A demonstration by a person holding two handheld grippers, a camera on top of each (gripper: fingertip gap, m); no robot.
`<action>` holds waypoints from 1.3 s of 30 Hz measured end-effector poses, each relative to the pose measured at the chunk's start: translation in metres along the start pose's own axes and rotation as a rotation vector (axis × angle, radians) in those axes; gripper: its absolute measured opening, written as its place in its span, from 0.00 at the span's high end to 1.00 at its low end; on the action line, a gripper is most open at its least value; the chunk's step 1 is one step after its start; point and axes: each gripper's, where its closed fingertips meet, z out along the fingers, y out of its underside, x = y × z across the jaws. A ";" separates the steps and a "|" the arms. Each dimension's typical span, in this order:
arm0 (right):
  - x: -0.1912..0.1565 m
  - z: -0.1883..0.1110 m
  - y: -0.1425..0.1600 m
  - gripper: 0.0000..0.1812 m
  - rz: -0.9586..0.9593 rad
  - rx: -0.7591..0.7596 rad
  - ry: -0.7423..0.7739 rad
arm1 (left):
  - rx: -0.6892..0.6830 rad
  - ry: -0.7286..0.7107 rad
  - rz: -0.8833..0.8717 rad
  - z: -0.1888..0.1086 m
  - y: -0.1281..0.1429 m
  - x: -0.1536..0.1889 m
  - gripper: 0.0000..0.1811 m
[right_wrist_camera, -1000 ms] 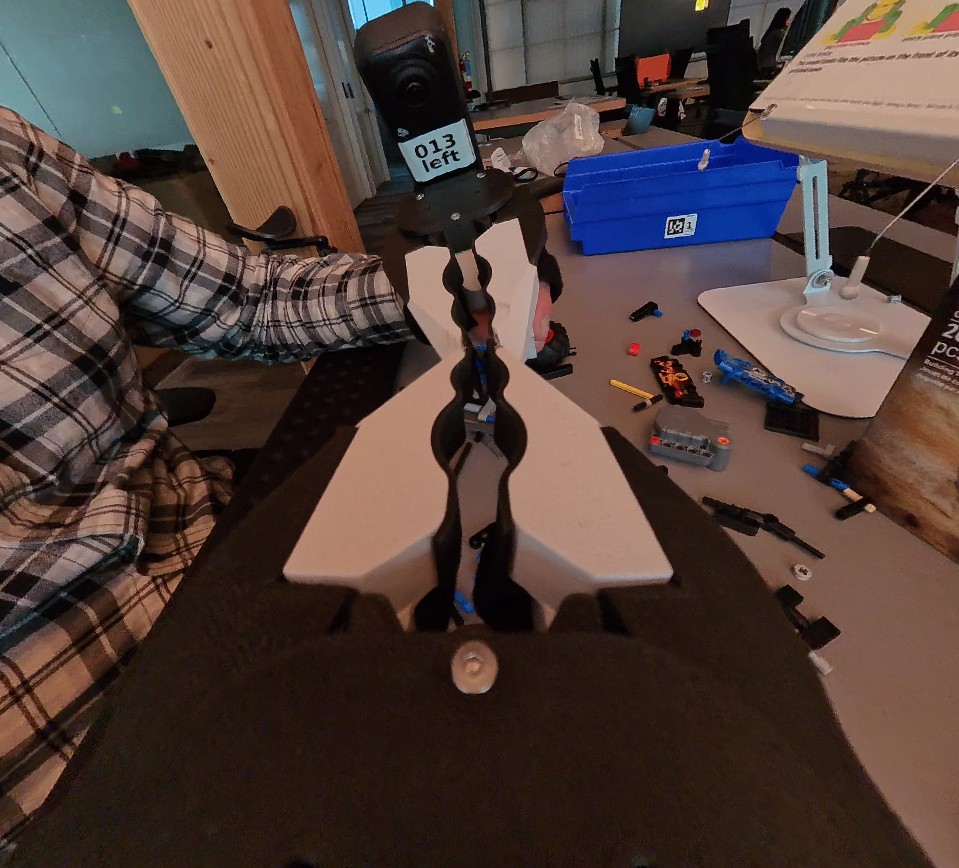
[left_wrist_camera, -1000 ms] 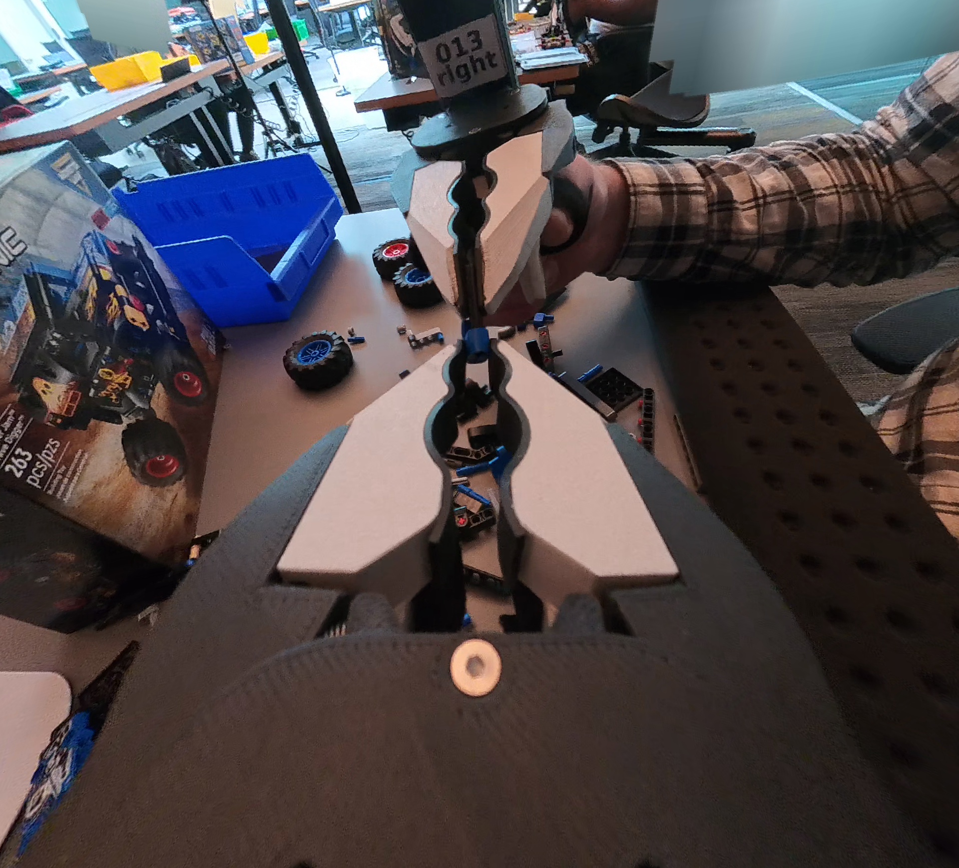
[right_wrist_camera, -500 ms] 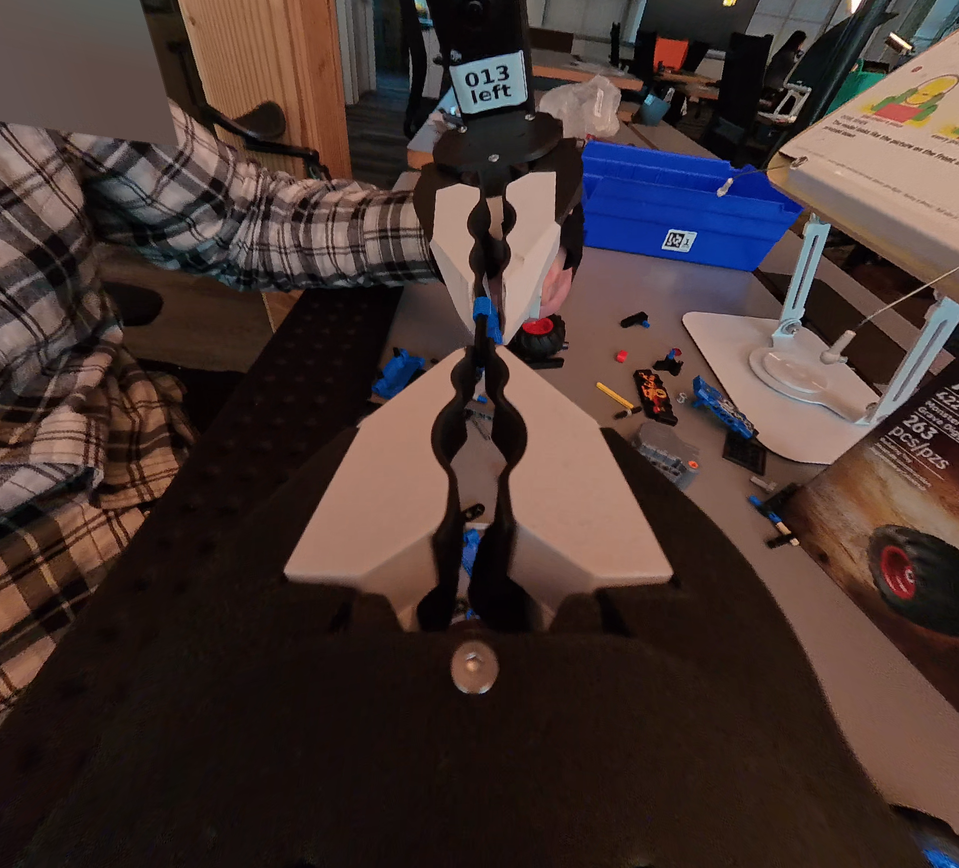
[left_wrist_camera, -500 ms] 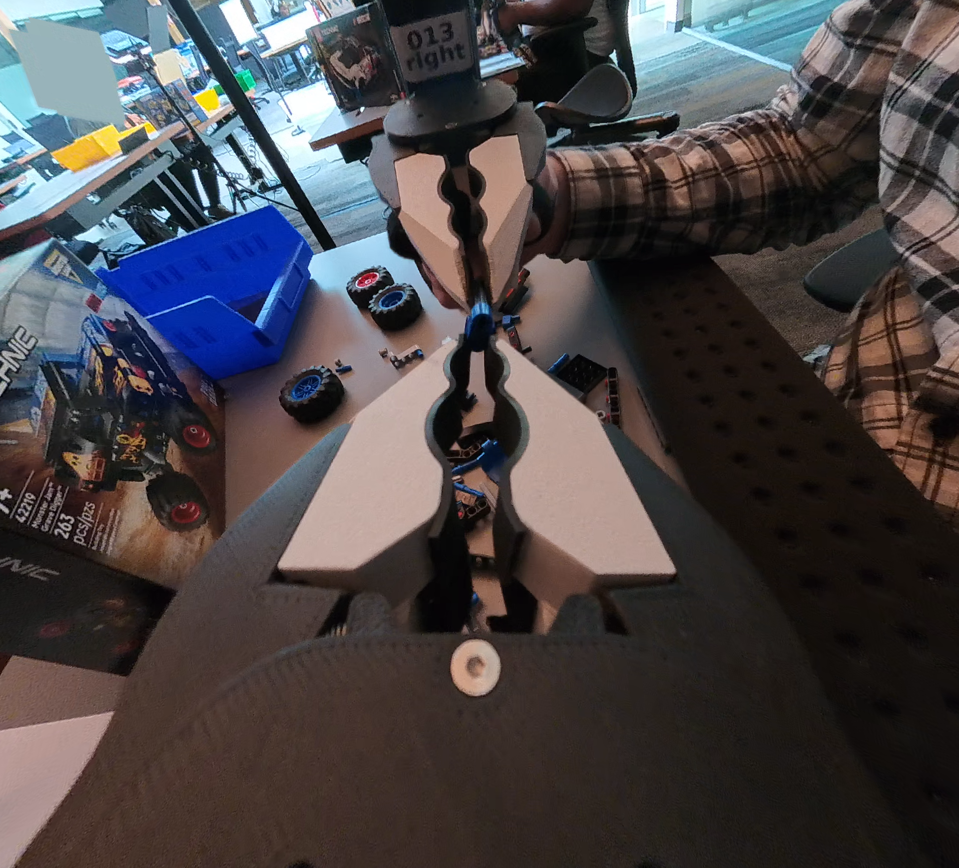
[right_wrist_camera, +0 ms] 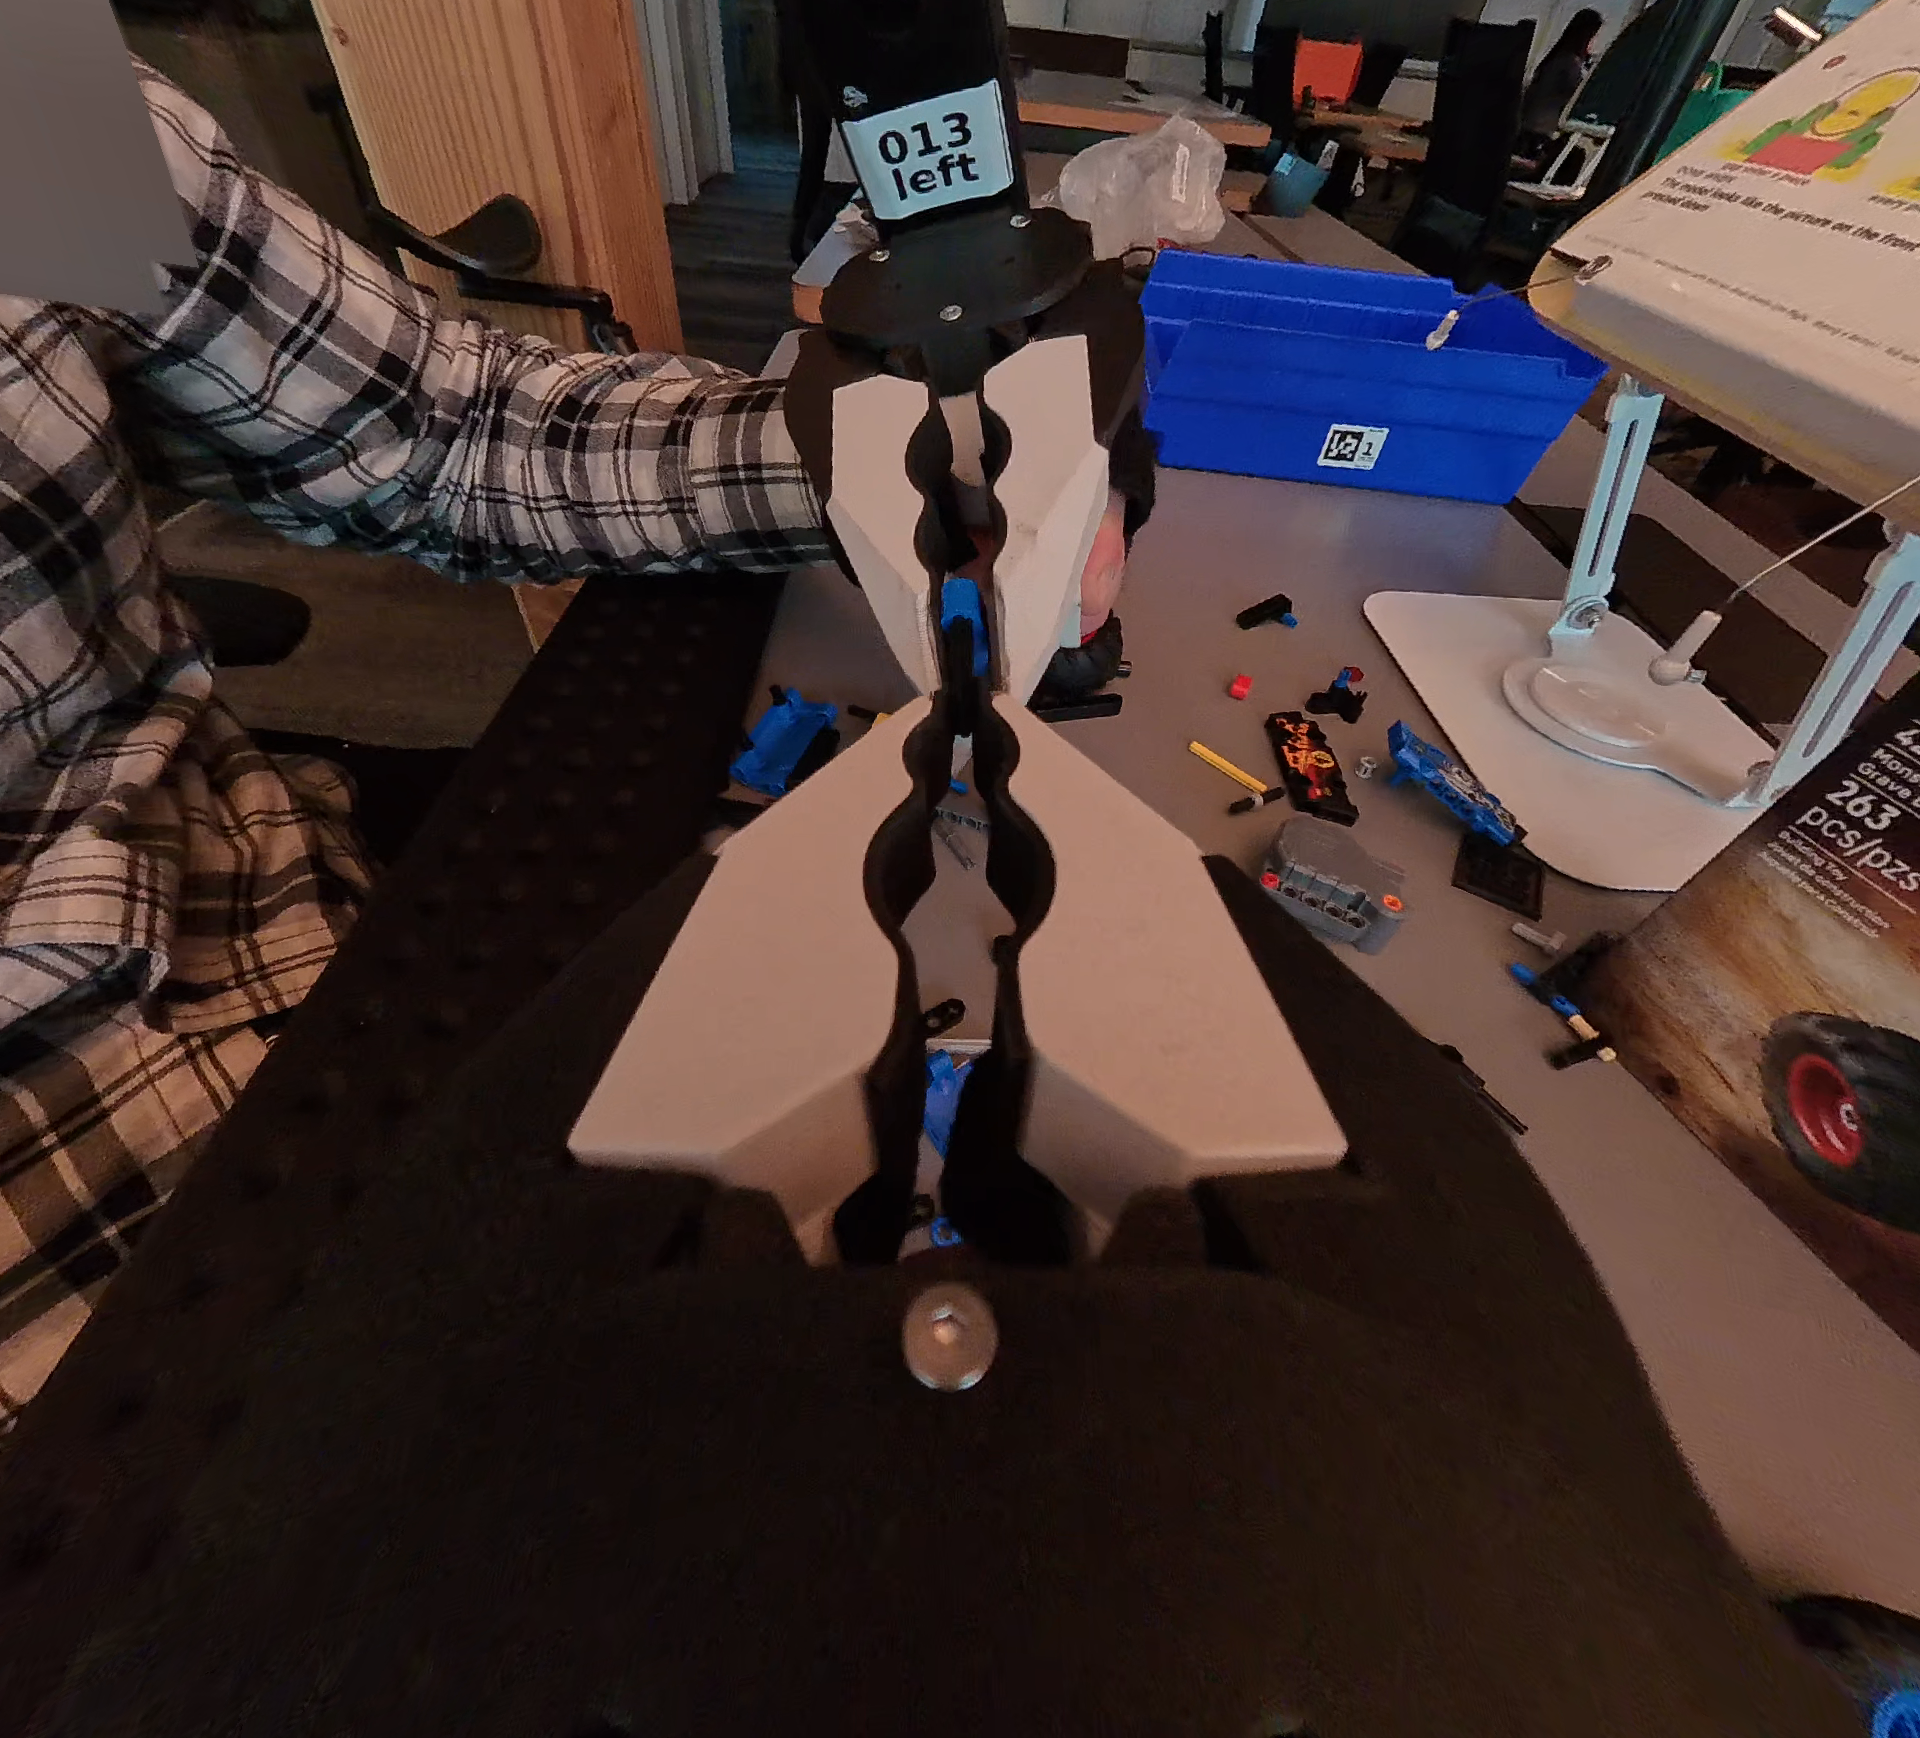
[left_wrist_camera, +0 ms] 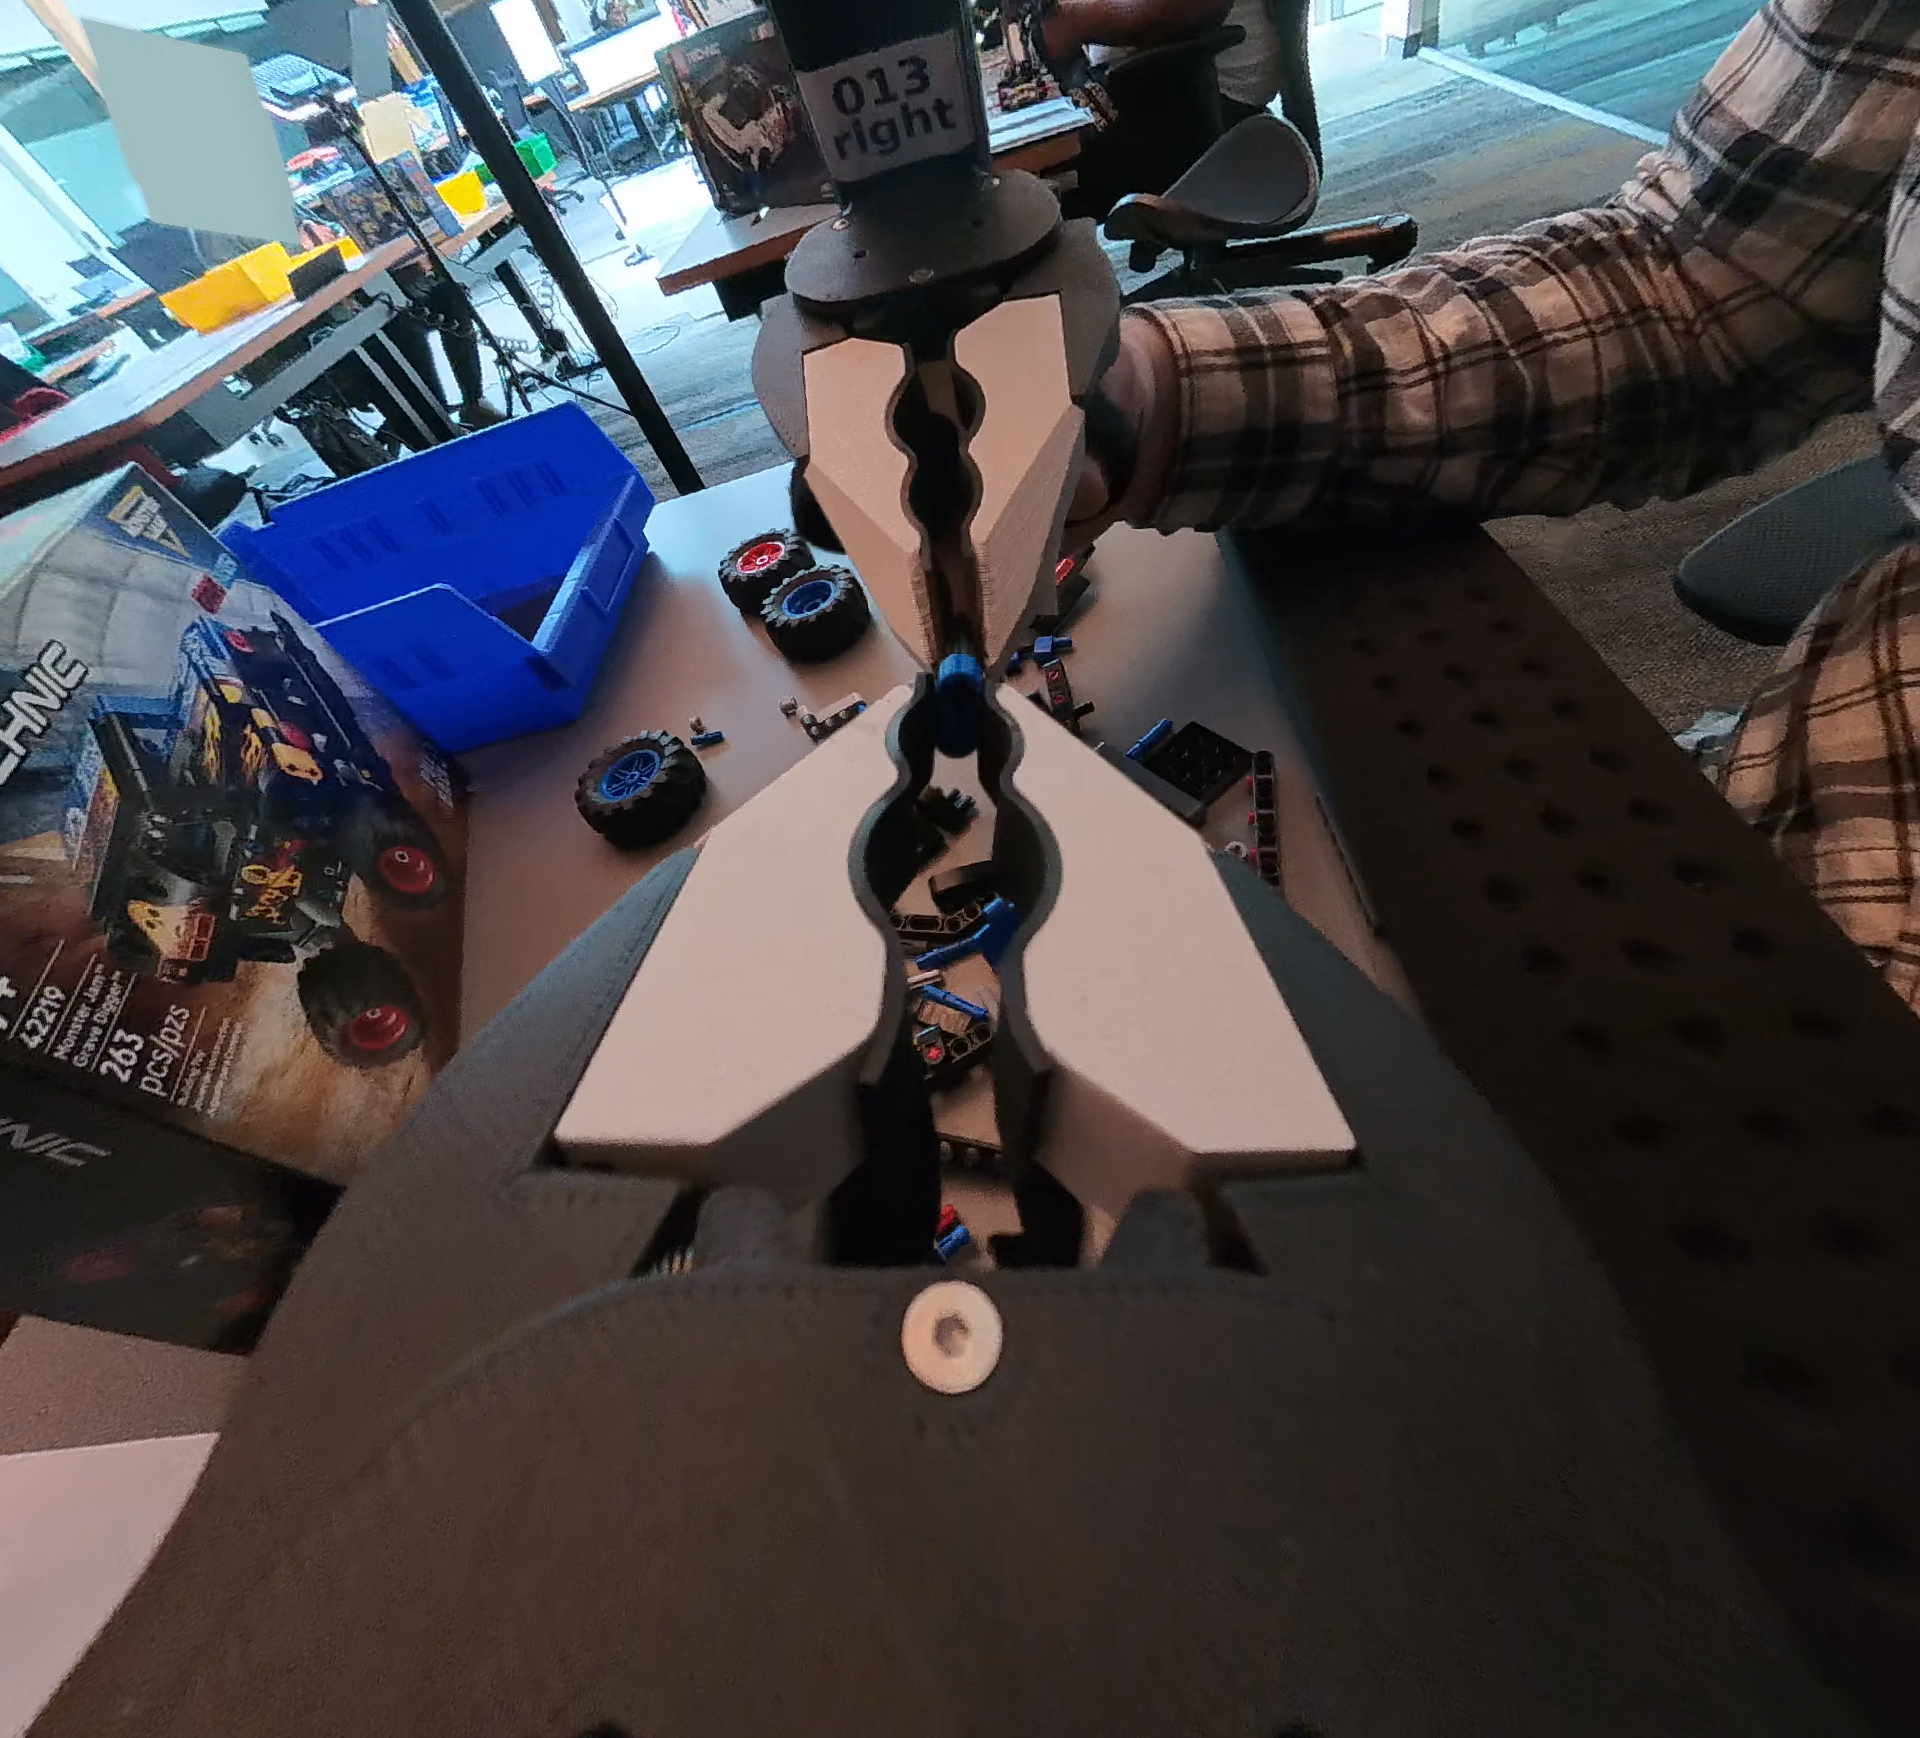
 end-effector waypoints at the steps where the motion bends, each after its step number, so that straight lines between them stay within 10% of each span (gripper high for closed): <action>1: -0.001 -0.001 -0.001 0.99 -0.007 0.001 0.000 | 0.012 -0.001 -0.001 0.000 -0.002 0.000 0.97; 23: -0.001 -0.005 0.008 1.00 0.005 -0.038 0.000 | 0.018 -0.036 0.049 -0.003 -0.012 0.003 0.97; 28: -0.005 -0.013 -0.003 1.00 -0.042 0.003 0.006 | 0.185 -0.049 -0.040 -0.016 -0.037 -0.004 0.97; 30: 0.005 -0.039 -0.009 1.00 -0.037 0.055 0.077 | 0.380 -0.122 -0.121 -0.070 -0.068 -0.032 0.98; 39: 0.017 -0.019 -0.002 0.93 -0.082 -0.054 0.203 | 0.076 -0.071 0.018 -0.013 -0.020 -0.006 0.97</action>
